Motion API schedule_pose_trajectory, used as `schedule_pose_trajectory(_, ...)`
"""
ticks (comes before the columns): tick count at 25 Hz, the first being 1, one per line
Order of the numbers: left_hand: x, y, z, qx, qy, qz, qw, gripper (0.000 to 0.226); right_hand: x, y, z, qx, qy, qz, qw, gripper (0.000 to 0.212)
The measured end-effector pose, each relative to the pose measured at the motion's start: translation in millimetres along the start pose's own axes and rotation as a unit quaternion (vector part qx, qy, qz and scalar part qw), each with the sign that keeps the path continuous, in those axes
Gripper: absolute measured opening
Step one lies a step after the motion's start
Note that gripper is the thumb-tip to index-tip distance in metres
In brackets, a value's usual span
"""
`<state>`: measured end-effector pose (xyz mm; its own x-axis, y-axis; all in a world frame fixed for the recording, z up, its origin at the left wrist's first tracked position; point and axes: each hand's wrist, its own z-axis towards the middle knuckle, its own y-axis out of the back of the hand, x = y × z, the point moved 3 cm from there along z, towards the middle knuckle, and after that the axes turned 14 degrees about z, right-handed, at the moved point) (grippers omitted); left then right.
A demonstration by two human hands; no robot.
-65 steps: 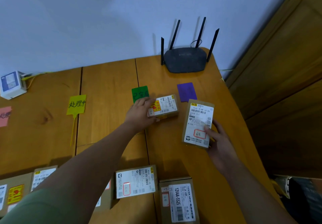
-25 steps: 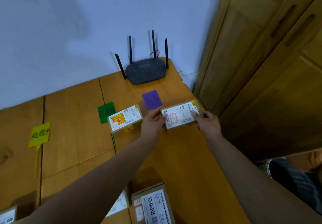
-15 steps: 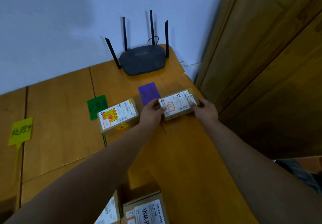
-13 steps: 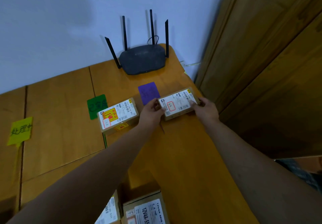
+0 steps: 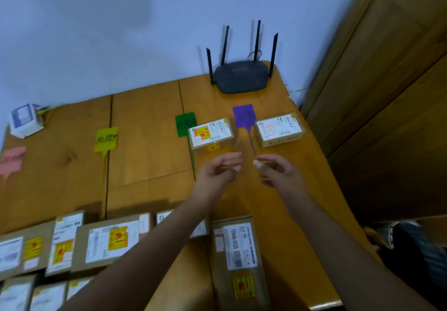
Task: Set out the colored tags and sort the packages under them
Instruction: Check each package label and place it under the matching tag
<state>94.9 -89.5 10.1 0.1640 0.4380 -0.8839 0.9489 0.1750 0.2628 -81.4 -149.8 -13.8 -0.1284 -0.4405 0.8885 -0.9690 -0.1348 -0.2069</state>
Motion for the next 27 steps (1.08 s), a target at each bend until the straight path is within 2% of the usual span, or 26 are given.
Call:
schedule_pose_trajectory(4, 19, 41, -94, 0.0, 0.022, -0.008, 1.0, 0.034, -18, -43, -83, 0.081, -0.049, -0.038, 0.995, 0.013)
schedule_pose_trajectory(6, 39, 58, -141, -0.011, 0.045, -0.028, 0.999, 0.033, -31, -57, -124, 0.095, -0.069, -0.062, 0.991, 0.014)
schedule_pose_trajectory(11, 95, 80, -224, -0.006, 0.094, -0.036, 0.995, 0.029, -64, -73, -200, 0.044, -0.106, -0.058, 0.992, 0.013)
schedule_pose_trajectory(16, 127, 85, -253, 0.004, 0.13, -0.031, 0.991, 0.031, -93, -74, -231, 0.033, -0.133, -0.09, 0.986, 0.022)
schedule_pose_trajectory(18, 137, 79, -252, 0.008, 0.143, -0.037, 0.989, 0.031, -103, -64, -232, -0.015, -0.13, -0.12, 0.984, 0.034)
schedule_pose_trajectory(19, 142, 73, -249, 0.01, 0.151, -0.041, 0.988, 0.031, -107, -55, -228, -0.05, -0.118, -0.169, 0.977, 0.045)
schedule_pose_trajectory(22, 154, 49, -234, 0.021, 0.196, -0.035, 0.98, 0.029, -117, -26, -217, -0.122, -0.11, -0.336, 0.927, 0.08)
schedule_pose_trajectory(25, 163, 29, -211, 0.017, 0.221, -0.017, 0.975, 0.021, -132, -10, -204, -0.136, -0.162, -0.323, 0.922, 0.095)
schedule_pose_trajectory(27, 160, 34, -190, -0.035, 0.155, 0.079, 0.984, 0.022, -141, -6, -195, -0.13, -0.177, -0.306, 0.926, 0.095)
